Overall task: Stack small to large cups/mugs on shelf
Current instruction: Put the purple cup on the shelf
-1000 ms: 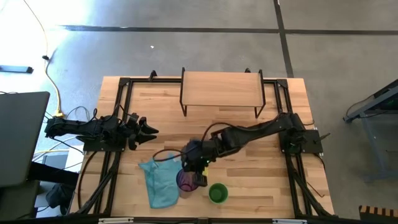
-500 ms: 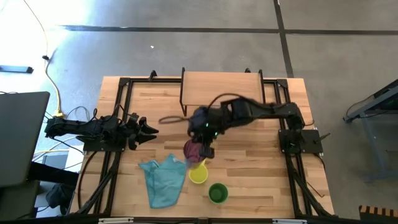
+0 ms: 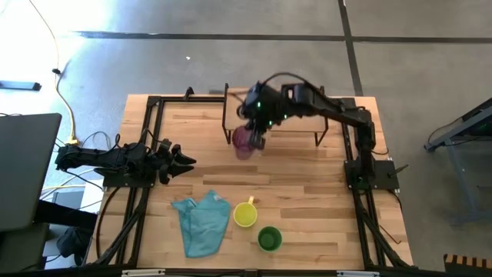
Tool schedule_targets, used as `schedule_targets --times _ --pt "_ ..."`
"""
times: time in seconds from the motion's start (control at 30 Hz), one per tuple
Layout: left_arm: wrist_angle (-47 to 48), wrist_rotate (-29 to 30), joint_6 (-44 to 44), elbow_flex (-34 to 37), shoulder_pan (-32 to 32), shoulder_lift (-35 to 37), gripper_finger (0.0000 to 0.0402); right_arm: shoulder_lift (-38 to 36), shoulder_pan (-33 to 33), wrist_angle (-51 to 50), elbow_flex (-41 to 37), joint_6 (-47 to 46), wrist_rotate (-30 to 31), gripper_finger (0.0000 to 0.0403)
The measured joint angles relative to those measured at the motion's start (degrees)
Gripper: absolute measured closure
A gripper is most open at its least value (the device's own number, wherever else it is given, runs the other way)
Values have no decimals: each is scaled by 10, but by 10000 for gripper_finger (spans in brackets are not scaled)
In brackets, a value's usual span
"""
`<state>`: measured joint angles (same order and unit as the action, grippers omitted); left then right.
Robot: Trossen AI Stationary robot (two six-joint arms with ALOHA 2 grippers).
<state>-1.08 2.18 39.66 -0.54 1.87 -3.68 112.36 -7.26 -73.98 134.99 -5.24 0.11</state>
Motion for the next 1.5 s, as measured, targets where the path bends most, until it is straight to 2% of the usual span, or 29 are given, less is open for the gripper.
schedule_targets --times 0.5,0.77,1.2,1.5 --pt "-4 18 13 0 0 0 218 0 -151 82 0 29 10 403" --pt "-6 31 15 0 0 0 218 0 -203 92 -1 24 2 403" --pt "-11 56 9 0 0 0 218 23 -227 114 -1 20 -47 403" --pt "-12 56 14 0 0 -26 218 32 -231 91 -1 7 -49 403"
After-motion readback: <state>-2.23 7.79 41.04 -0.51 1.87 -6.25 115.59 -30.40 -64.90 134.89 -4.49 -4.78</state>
